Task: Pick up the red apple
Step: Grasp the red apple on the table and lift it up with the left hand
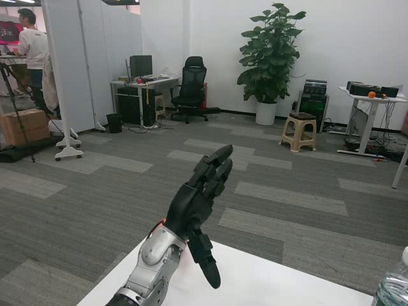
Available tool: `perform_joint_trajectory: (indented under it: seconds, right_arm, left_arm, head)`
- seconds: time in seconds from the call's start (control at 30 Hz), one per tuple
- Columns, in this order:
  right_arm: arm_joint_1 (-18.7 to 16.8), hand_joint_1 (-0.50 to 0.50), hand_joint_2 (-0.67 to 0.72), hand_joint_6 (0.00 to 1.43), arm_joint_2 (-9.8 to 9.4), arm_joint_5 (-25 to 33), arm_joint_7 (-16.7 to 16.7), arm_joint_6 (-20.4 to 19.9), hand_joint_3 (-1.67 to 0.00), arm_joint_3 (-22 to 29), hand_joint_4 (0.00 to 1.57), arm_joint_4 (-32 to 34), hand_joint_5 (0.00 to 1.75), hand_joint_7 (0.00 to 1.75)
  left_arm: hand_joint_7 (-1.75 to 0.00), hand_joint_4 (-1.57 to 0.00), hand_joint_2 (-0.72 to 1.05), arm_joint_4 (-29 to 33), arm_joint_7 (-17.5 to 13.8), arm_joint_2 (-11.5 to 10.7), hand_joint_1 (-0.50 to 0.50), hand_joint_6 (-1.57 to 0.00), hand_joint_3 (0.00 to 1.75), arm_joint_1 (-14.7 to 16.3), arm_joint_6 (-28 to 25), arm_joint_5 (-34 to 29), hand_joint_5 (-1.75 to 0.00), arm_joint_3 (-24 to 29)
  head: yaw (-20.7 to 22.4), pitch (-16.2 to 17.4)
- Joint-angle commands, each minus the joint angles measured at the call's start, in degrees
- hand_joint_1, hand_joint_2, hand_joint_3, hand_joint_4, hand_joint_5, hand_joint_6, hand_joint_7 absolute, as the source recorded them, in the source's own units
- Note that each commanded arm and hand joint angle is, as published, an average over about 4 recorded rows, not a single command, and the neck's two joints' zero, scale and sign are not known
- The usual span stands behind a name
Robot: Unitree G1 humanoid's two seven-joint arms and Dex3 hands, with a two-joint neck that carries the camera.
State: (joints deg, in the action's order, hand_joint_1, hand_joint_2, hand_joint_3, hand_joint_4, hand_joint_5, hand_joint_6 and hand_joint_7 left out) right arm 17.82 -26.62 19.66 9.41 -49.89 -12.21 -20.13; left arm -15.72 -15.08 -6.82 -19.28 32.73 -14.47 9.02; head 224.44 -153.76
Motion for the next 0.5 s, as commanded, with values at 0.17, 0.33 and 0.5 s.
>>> perform_joint_trajectory:
  seconds: [0.17,0.33,0.5]
  right_arm:
    - [0.8,-0.33,0.72,0.0,-1.2,0.6,0.3,-0.3,0.0,1.4,0.14,-1.0,0.0,0.14]
    - [0.9,-0.33,0.72,0.0,-1.69,0.9,0.3,-0.3,0.0,1.5,0.14,-1.4,0.0,0.14]
    - [1.0,-0.33,0.72,0.0,-2.02,1.2,0.4,-0.3,0.0,1.2,0.14,-1.5,0.0,0.14]
  left_arm:
    - [-0.35,0.0,-0.55,9.2,0.2,2.2,-0.5,0.0,0.0,4.6,-4.9,6.3,0.0,11.5]
    - [-0.35,0.0,-0.55,11.2,0.2,2.6,-0.5,0.0,0.09,7.1,-6.1,8.7,0.0,17.4]
    - [-0.35,0.0,-0.55,11.3,0.1,3.0,-0.5,0.0,0.04,8.7,-6.6,10.4,0.0,23.1]
  head:
    - [1.6,1.1]
    - [1.8,1.6]
    - [0.0,2.8]
